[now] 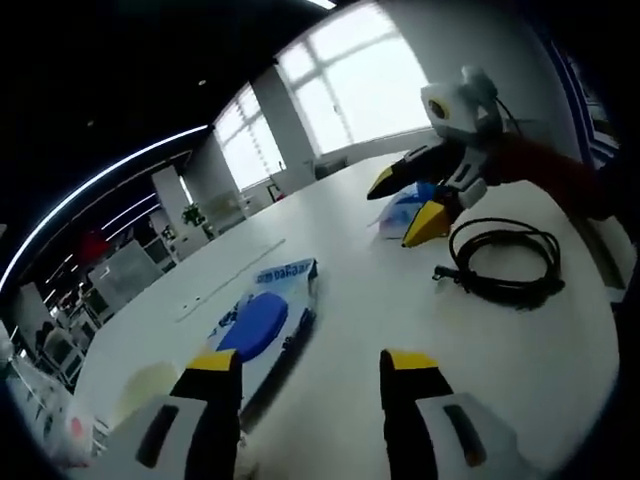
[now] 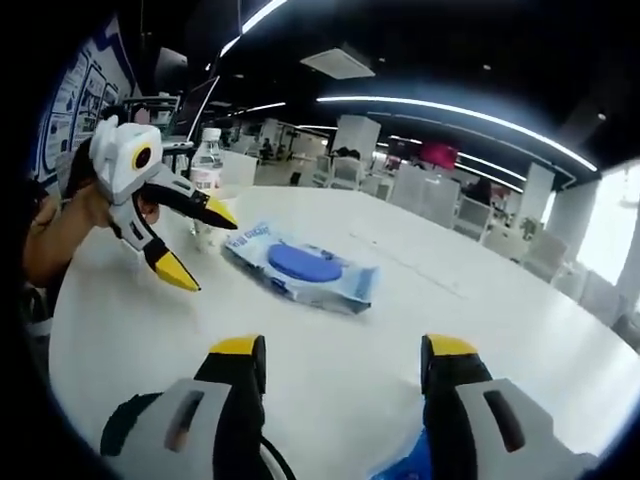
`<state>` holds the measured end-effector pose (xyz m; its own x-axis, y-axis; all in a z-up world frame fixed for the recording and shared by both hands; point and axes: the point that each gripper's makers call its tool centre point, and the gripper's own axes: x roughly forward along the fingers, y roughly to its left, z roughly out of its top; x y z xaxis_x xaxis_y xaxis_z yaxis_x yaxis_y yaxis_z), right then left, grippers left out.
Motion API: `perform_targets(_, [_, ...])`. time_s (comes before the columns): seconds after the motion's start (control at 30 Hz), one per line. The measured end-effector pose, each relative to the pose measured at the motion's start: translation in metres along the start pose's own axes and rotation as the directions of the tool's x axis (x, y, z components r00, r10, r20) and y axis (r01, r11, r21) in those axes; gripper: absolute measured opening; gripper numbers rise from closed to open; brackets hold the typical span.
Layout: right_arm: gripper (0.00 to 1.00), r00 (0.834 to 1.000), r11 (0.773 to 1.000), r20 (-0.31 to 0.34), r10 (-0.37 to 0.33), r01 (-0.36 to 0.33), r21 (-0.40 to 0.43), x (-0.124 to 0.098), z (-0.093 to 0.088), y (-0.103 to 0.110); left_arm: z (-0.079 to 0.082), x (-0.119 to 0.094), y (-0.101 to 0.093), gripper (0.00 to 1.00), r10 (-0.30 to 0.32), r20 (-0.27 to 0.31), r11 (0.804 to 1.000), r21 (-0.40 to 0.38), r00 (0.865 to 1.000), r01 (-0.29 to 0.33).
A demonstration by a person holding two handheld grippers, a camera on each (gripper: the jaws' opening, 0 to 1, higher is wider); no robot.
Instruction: Arrange the tabletop items into an orderly group along one side of the table until the central work area is clear of visible clutter.
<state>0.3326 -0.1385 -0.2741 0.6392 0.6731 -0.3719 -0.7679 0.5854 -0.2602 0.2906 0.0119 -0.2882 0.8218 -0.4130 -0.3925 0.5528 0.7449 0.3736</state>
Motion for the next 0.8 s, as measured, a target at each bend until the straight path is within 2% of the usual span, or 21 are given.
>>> perform_targets(0.33, [0.55, 1.0, 1.0, -0.016, 0.0, -0.001, -0.02, 0.01, 0.0, -0.006, -0.003, 0.003, 0.006, 0.52, 0.042, -0.026, 0.999, 0.023, 0.999, -0.041])
perform_targets(0.53, [0.53, 1.0, 0.999, -0.022, 0.0, 0.0, -0.034, 0.015, 0.001, -0.009, -0.005, 0.005, 0.005, 0.51, 0.043, -0.038, 0.999, 0.03, 0.998, -0.042])
perform_targets(0.8, [0.5, 0.999, 0.999, -0.036, 0.001, -0.002, -0.048, 0.023, 0.001, -0.014, -0.004, 0.006, 0.007, 0.45, 0.044, -0.042, 0.999, 0.022, 0.998, -0.044])
